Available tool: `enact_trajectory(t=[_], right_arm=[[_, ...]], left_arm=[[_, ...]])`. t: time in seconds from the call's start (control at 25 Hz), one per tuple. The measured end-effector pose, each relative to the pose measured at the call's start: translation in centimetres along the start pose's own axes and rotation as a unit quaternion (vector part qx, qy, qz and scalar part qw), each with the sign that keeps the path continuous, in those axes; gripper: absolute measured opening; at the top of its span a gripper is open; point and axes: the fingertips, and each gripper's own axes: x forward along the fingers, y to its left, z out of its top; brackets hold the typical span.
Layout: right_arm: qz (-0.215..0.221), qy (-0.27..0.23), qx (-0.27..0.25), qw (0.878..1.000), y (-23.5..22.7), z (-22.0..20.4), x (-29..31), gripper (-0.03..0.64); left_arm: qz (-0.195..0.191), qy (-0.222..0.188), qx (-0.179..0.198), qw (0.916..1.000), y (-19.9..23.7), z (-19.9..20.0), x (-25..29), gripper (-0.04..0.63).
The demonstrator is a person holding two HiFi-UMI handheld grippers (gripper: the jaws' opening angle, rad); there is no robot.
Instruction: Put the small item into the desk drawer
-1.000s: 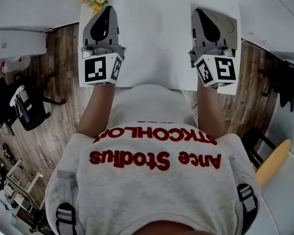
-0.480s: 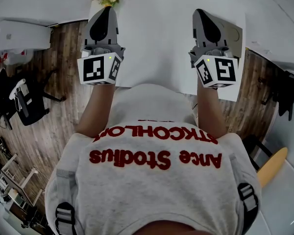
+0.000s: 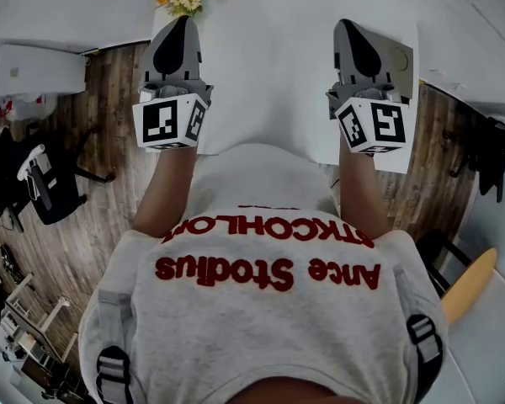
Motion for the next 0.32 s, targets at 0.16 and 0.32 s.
enact_trajectory(t=[0.16,0.32], right_arm=[[-0.003,0.000,-0.002,1.000,0.03,0.19,0.14,0.005],[-0.005,0.002,-0.006,1.000,0.20,0.17,0.38,0.005]], left_arm=[[-0.001,-0.001,-0.003,1.0000,0.29,0.08,0.10,0.008],[-0.001,0.001,-0.011,0.9999,0.64,-0.32,0.05,0.008]])
